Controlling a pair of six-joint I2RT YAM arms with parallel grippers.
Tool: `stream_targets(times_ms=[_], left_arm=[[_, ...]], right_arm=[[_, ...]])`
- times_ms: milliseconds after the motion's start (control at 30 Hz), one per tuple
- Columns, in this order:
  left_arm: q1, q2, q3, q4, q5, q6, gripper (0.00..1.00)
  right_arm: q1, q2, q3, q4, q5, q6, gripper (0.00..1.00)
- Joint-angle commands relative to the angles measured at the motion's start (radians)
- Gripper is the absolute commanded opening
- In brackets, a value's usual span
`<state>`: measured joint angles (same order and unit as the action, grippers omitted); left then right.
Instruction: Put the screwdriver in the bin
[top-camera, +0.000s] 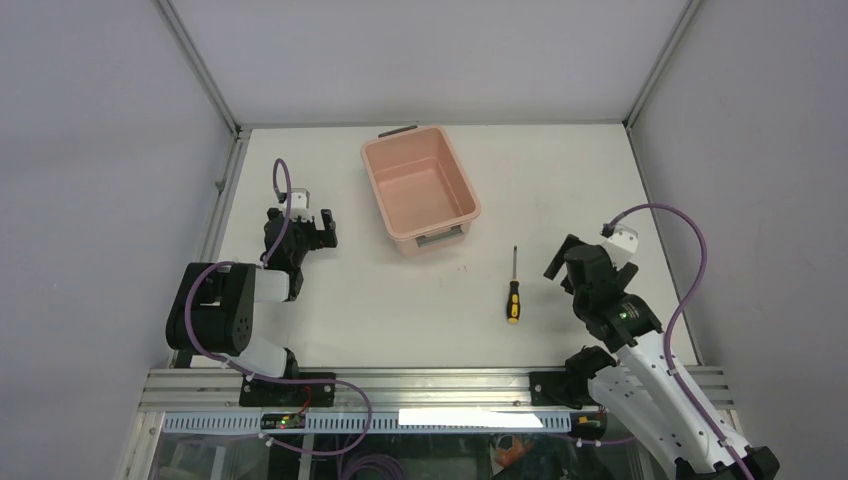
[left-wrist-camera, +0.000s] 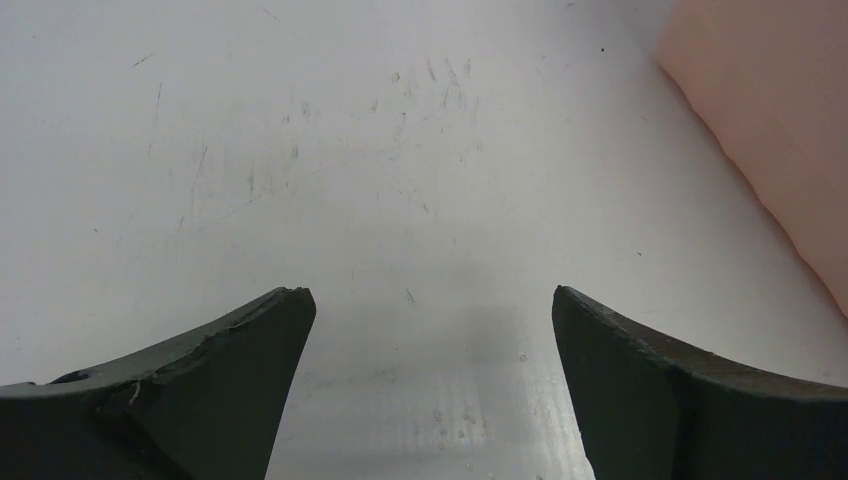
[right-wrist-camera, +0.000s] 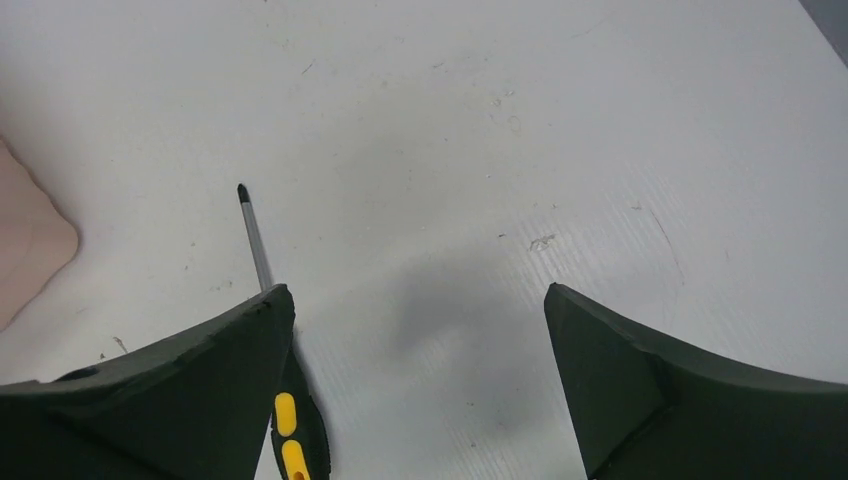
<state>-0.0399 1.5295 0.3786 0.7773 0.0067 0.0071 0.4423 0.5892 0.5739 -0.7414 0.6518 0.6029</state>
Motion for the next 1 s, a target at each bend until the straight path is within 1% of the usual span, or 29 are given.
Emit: stream_targets(times_ms=[0, 100, 167, 200, 367, 533, 633, 767, 800, 867, 900, 967], left_arm=[[-0.006, -0.023, 0.005, 0.027, 0.01, -0.016, 0.99], [-0.007, -0.022, 0.005, 0.027, 0.009, -0.016, 0.99], [-0.007, -0.023, 0.005, 0.027, 0.009, -0.016, 0.99], [-0.006, -0.022, 0.005, 0.027, 0.009, -0.016, 0.99], [-0.006, -0.022, 0.005, 0.027, 0.01, -0.016, 0.99], [-0.006, -0.022, 0.005, 0.027, 0.009, -0.016, 0.99], [-0.006, -0.022, 0.005, 0.027, 0.009, -0.016, 0.99], [-0.006, -0.022, 0.005, 0.027, 0.009, -0.016, 0.99], [-0.006, -0.023, 0.005, 0.027, 0.009, -0.016, 0.99], [-0.006, -0.022, 0.005, 0.027, 0.009, -0.016, 0.99], [-0.007, -0.022, 0.005, 0.027, 0.01, -0.016, 0.99], [-0.007, -0.022, 0.005, 0.027, 0.009, -0.016, 0.99]], right_arm=[[-0.003, -0.014, 0.042, 0.072, -0.075, -0.033, 0.99], [-0.002, 0.0, 0.029, 0.152, -0.248, -0.076, 0.99], [-0.001, 0.062, 0.025, 0.198, -0.382, -0.073, 0.99], [0.002, 0.113, 0.036, 0.195, -0.422, -0.066, 0.99], [0.074, 0.345, 0.06, 0.162, -0.366, 0.009, 0.99], [0.142, 0.501, 0.04, 0.19, -0.375, 0.057, 0.98], [0.167, 0.55, 0.017, 0.228, -0.409, 0.092, 0.95], [0.185, 0.619, -0.001, 0.246, -0.436, 0.129, 0.86], [0.19, 0.64, -0.002, 0.244, -0.441, 0.135, 0.83], [0.201, 0.684, -0.003, 0.238, -0.447, 0.149, 0.74], [0.209, 0.701, 0.0, 0.229, -0.444, 0.156, 0.62], [0.222, 0.72, 0.013, 0.195, -0.411, 0.169, 0.32]])
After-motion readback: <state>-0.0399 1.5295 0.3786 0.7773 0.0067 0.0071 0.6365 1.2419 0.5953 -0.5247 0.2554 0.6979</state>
